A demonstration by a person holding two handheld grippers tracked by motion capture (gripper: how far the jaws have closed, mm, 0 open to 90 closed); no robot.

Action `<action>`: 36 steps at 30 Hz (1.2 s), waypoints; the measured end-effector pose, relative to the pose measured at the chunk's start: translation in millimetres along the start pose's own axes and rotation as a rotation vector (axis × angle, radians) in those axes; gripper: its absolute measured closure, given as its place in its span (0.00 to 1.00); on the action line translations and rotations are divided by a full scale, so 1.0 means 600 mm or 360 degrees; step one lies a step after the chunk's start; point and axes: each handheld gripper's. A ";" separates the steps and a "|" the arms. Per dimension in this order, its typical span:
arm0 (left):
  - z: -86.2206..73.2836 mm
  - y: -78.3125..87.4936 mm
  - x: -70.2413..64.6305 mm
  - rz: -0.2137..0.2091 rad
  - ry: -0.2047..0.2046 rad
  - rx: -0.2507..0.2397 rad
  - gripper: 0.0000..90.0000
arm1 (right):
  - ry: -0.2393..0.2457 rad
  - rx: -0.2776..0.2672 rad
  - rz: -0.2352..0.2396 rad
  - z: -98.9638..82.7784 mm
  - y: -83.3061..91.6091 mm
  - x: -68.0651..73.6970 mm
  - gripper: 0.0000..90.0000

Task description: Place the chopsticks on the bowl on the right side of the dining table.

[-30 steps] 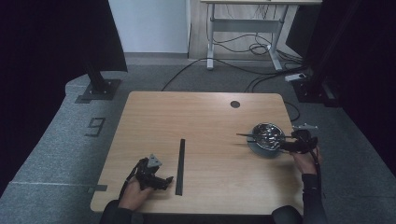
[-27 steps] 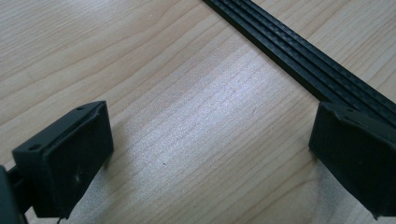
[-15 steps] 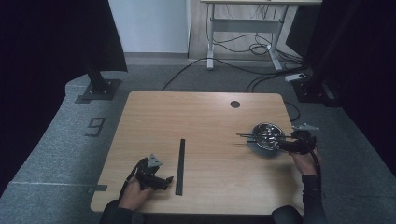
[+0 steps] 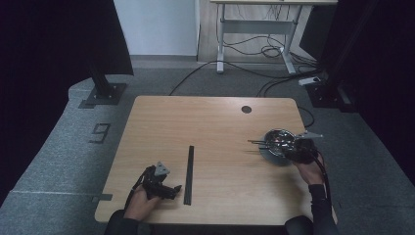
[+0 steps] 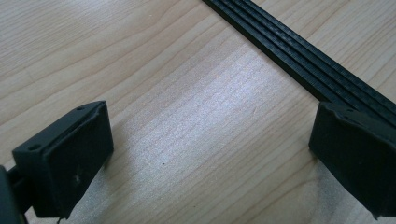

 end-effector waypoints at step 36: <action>0.000 0.000 0.000 0.0000 0.0000 0.0000 0.00 | 0.0143 0.0008 0.0005 0.004 -0.033 0.023 0.63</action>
Point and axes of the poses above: each handheld gripper's, and its own axes: y roughly backward along the jaws, z roughly out of its top, x roughly to its left, and after that the axes turned 12 degrees about x, right-handed
